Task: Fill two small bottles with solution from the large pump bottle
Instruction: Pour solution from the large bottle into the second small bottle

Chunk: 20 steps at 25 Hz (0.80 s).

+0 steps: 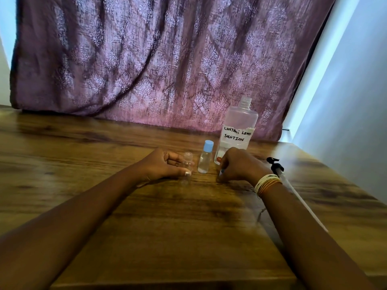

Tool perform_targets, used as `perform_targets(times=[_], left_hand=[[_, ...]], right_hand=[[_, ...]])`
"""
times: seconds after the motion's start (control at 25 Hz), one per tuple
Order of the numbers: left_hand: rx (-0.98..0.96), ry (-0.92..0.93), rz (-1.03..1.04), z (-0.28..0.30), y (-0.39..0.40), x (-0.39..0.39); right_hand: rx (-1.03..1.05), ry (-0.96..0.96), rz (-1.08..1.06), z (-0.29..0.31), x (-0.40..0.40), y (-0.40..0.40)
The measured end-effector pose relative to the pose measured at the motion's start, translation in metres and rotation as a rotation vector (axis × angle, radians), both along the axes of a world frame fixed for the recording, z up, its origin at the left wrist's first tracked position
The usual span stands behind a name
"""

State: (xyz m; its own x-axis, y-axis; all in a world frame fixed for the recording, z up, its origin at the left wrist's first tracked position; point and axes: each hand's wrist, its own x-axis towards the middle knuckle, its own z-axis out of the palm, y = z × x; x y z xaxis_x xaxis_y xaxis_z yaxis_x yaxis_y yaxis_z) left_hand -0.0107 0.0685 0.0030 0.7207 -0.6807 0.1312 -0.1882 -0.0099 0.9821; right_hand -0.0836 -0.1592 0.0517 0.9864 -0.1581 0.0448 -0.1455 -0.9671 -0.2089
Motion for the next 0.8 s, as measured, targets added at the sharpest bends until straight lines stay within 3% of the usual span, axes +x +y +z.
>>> perform_targets(times=[0.08,0.24,0.4,0.48,0.64,0.8], left_hand=[[0.007,-0.003,-0.001,0.0,0.0,0.0],[0.023,-0.028,0.015,-0.001,-0.001,0.0],[0.024,-0.024,0.011,0.0,-0.001,-0.002],[0.028,-0.02,0.009,0.001,-0.002,-0.003],[0.045,-0.021,0.015,0.002,-0.002,-0.004],[0.067,-0.033,0.026,0.002,-0.004,-0.003]], right_hand=[[0.056,-0.051,-0.046,0.009,-0.004,-0.006],[0.36,-0.291,-0.167,0.034,-0.018,-0.031],[0.278,-0.742,-0.29,0.034,-0.011,-0.036],[0.465,-0.89,-0.261,0.036,0.003,-0.034],[0.889,-0.713,-0.072,0.037,0.026,-0.034],[0.876,-0.79,-0.106,0.023,0.032,-0.035]])
